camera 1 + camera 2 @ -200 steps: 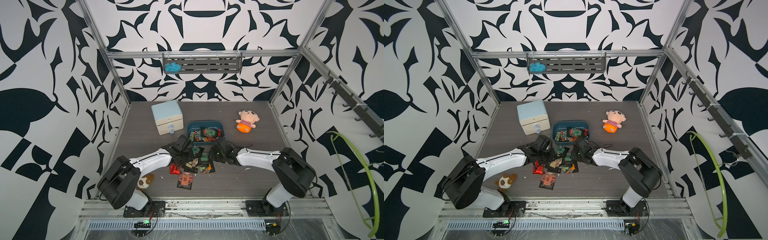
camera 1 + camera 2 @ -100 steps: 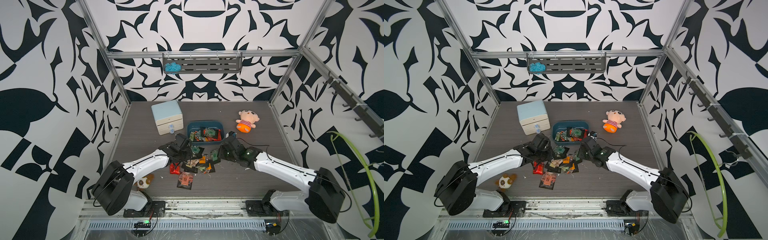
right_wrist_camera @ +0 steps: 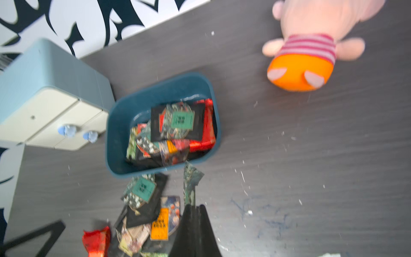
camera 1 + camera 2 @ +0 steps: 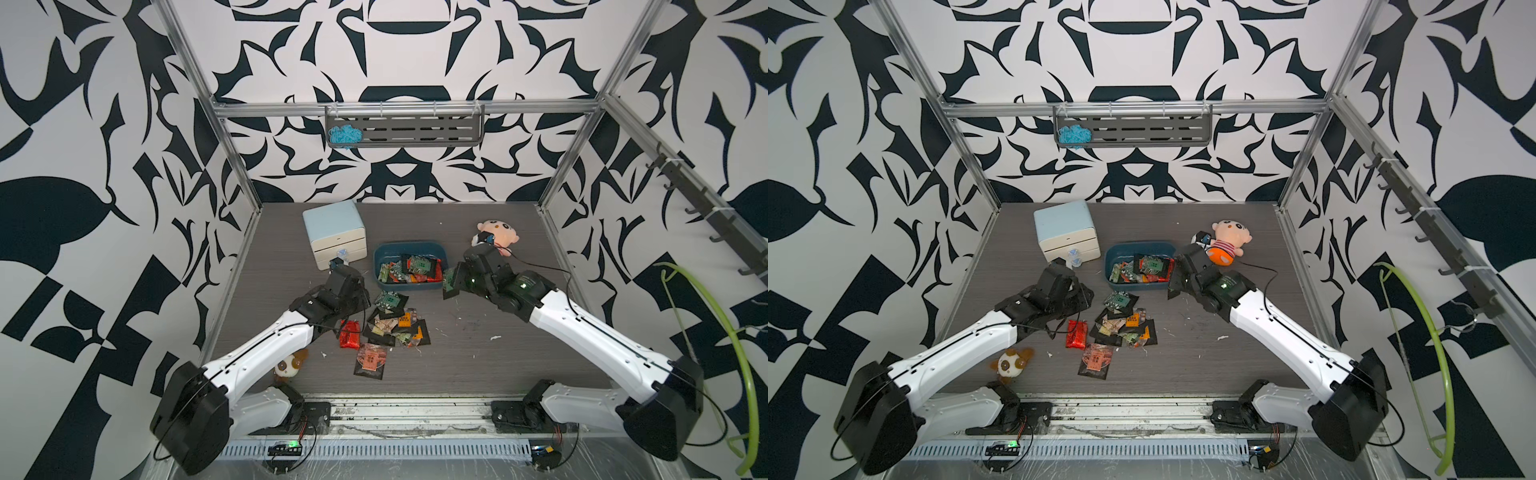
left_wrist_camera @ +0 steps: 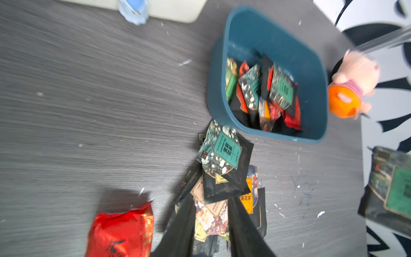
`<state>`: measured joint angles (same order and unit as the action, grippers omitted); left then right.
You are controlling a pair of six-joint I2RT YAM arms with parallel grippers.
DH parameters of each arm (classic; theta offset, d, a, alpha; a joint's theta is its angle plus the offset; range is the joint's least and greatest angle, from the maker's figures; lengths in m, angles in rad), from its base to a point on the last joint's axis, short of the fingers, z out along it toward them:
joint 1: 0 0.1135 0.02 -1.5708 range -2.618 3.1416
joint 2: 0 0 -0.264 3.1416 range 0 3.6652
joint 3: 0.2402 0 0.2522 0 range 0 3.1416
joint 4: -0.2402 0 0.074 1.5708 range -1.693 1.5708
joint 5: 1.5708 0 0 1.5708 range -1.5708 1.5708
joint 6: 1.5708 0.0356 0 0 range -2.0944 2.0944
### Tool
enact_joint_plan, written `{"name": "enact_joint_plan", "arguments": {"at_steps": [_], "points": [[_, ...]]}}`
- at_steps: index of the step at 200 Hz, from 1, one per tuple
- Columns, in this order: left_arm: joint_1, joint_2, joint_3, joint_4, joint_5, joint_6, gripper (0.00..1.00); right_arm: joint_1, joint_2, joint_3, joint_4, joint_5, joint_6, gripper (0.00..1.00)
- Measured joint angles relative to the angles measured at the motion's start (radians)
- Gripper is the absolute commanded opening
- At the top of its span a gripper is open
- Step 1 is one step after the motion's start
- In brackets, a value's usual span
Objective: Put the tea bags into the storage box
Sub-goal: Pick up the tea bag from the center of the board, then place the tea bag in the storage box.
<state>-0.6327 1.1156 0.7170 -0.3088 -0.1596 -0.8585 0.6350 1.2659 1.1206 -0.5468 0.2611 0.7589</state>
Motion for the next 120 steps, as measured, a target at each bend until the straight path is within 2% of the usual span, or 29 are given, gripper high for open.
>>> {"name": "enact_joint_plan", "arguments": {"at_steps": [56, 120], "points": [[0.031, -0.148, -0.100, -0.042, -0.058, -0.015, 0.33, -0.059, 0.272, 0.222, 0.061, -0.114, -0.079, 0.00], [0.035, -0.249, -0.105, -0.081, -0.112, -0.036, 0.33, -0.091, 0.518, 0.382, 0.111, -0.233, -0.116, 0.00]]}}
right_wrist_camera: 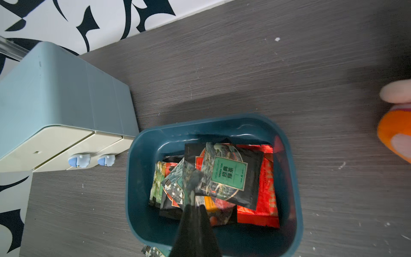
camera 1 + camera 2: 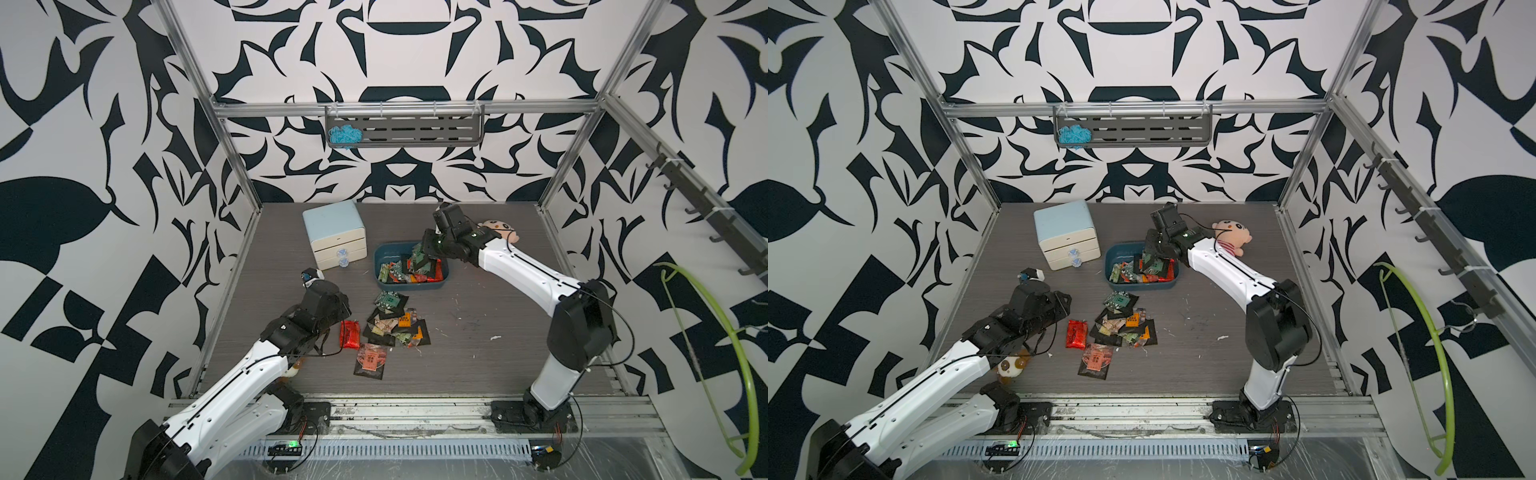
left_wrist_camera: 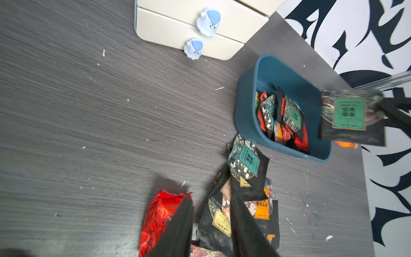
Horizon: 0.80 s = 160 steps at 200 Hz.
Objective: Put the tea bags into the storage box
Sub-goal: Place the tea bag in the storage box.
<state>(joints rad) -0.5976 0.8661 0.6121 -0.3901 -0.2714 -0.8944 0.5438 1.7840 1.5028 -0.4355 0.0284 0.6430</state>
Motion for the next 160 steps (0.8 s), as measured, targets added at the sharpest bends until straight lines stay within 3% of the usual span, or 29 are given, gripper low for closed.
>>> {"name": "enact_joint_plan", "arguments": {"at_steps": [83, 125, 160], "points": [[0.002, 0.061, 0.000, 0.002, 0.007, -0.044, 0.34, -0.009, 0.168, 0.054, -0.008, -0.042, 0.003, 0.00], [0.002, 0.094, 0.010, -0.022, 0.000, -0.054, 0.34, -0.042, 0.183, 0.102, -0.131, 0.006, -0.026, 0.37], [0.004, 0.137, 0.060, -0.061, -0.010, -0.048, 0.35, -0.068, 0.147, 0.247, -0.292, 0.160, -0.140, 0.42]]}}
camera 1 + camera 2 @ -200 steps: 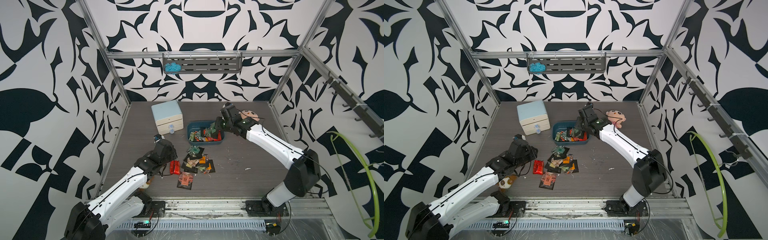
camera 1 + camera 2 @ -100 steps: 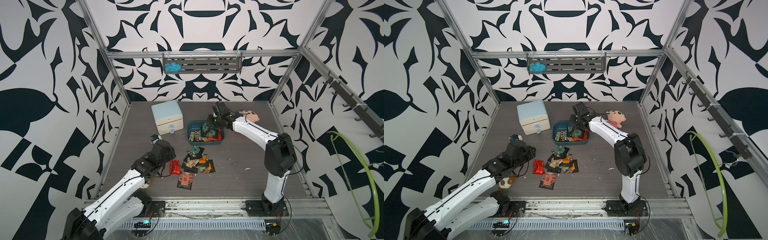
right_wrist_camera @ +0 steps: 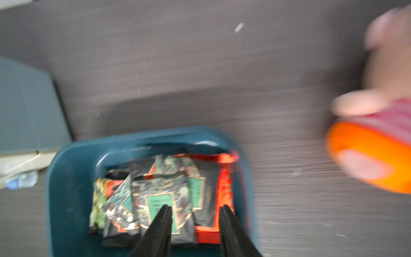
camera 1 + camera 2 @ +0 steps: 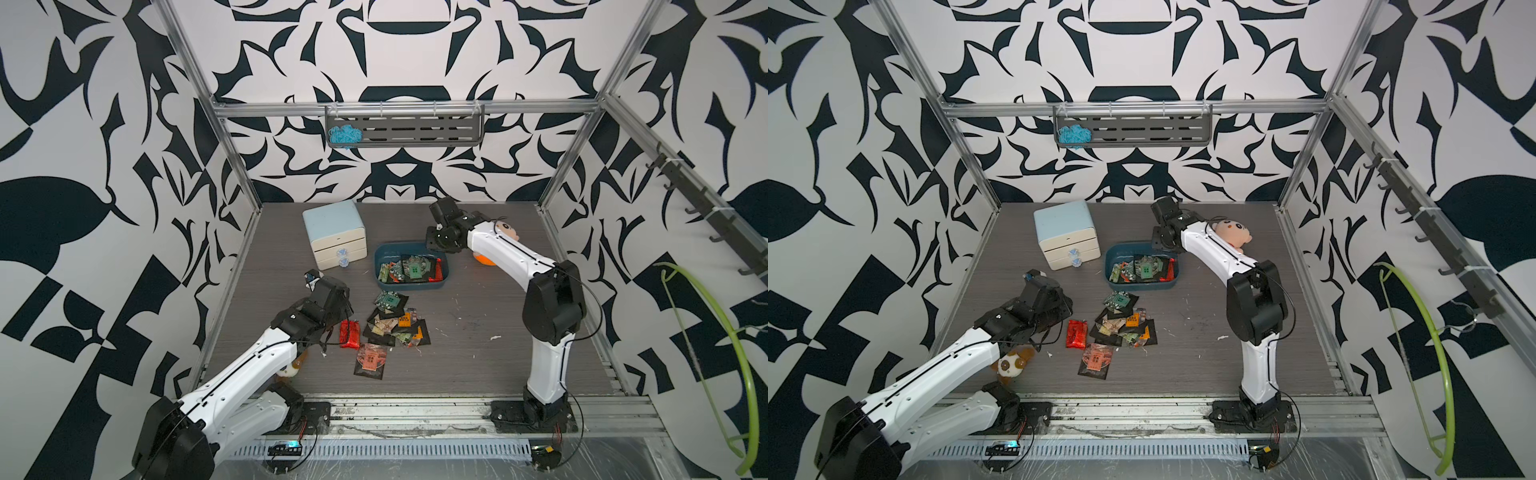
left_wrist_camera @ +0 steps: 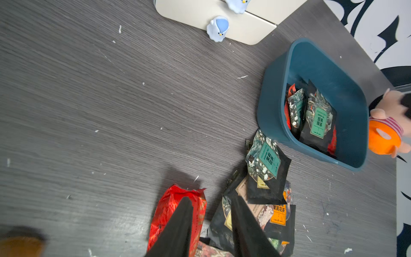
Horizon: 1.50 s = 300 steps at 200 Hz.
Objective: Put the tea bags into the storage box
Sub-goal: Place the tea bag in the storage box, then pick up the tea bag from the center of the board.
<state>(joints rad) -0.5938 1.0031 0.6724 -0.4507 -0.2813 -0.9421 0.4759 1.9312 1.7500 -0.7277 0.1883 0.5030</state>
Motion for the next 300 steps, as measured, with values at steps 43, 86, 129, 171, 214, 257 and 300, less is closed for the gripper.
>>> {"name": "enact_joint_plan", "arguments": {"at_steps": [43, 86, 129, 171, 214, 257, 300], "points": [[0.000, 0.039, 0.036, 0.052, 0.078, 0.021, 0.36, -0.004, -0.318, -0.067, -0.082, 0.050, -0.092, 0.49], [0.000, 0.116, 0.036, 0.141, 0.227, 0.014, 0.32, -0.003, -0.789, -0.518, 0.112, -0.210, 0.036, 0.59], [-0.044, 0.192, 0.036, 0.224, 0.321, -0.008, 0.29, 0.047, -0.823, -0.904, 0.299, -0.355, 0.254, 0.58], [-0.117, 0.299, 0.038, 0.246, 0.351, -0.011, 0.23, 0.268, -0.647, -0.964, 0.317, -0.288, 0.334, 0.51], [-0.207, 0.427, 0.089, 0.246, 0.361, -0.004, 0.20, 0.345, -0.440, -0.942, 0.324, -0.231, 0.360, 0.41], [-0.266, 0.509, 0.134, 0.257, 0.380, 0.002, 0.19, 0.350, -0.398, -0.917, 0.317, -0.189, 0.362, 0.40], [-0.285, 0.581, 0.146, 0.277, 0.405, 0.003, 0.16, 0.351, -0.397, -0.911, 0.318, -0.177, 0.362, 0.38]]}}
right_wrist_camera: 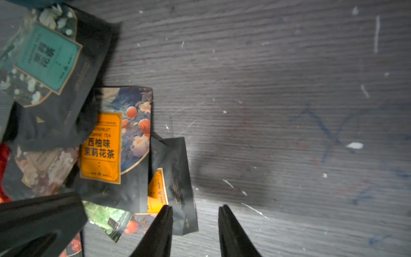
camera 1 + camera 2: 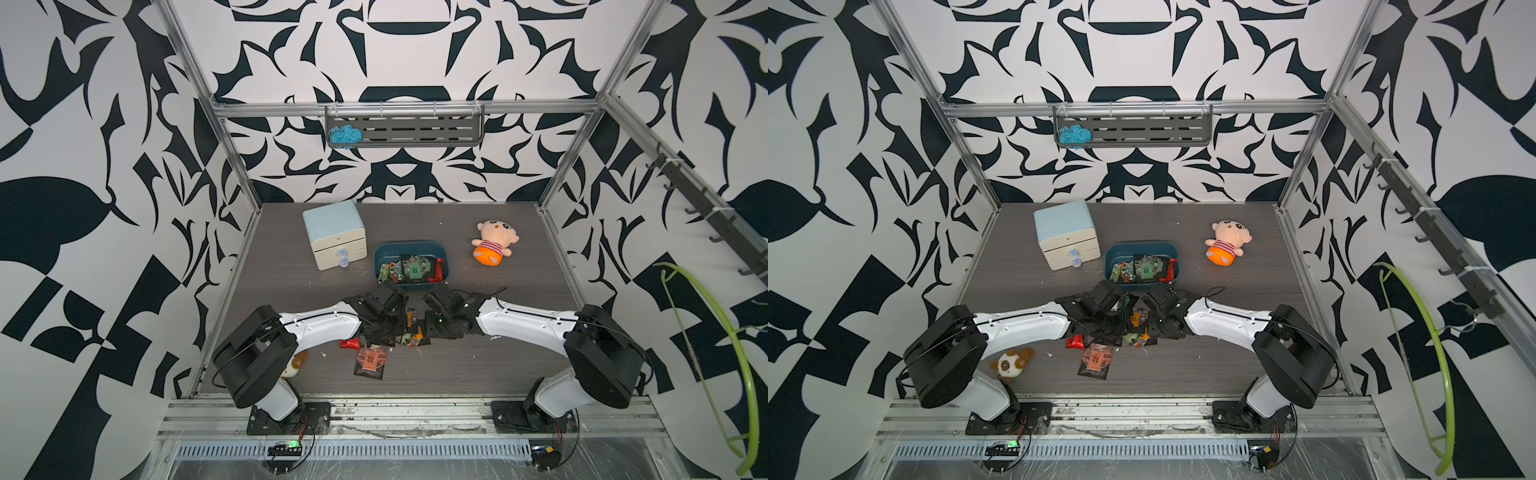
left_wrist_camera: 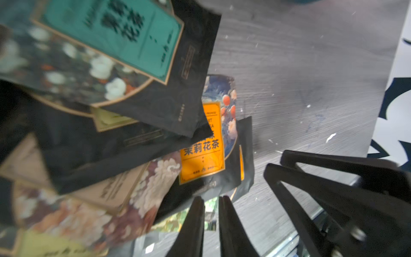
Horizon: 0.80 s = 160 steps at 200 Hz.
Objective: Put the tea bags into the storage box
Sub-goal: Pick up the tea bag from the center of the board.
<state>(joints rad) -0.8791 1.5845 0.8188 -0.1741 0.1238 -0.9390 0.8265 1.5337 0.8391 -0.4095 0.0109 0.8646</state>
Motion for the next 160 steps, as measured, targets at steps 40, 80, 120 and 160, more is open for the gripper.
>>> {"name": "enact_joint_plan", "arguments": {"at_steps": [40, 80, 120, 160], "points": [[-0.001, 0.061, 0.001, 0.017, 0.019, -0.018, 0.14, 0.001, 0.018, 0.000, 0.004, 0.001, 0.001, 0.37], [-0.002, 0.086, 0.021, 0.024, 0.029, -0.036, 0.13, 0.008, 0.039, 0.000, 0.021, -0.008, 0.006, 0.37], [-0.003, 0.091, 0.022, 0.028, 0.031, -0.041, 0.13, 0.016, 0.057, 0.000, 0.040, -0.020, 0.017, 0.37], [-0.003, 0.091, 0.022, 0.028, 0.030, -0.041, 0.13, 0.019, 0.072, 0.000, 0.066, -0.029, 0.029, 0.34]]}}
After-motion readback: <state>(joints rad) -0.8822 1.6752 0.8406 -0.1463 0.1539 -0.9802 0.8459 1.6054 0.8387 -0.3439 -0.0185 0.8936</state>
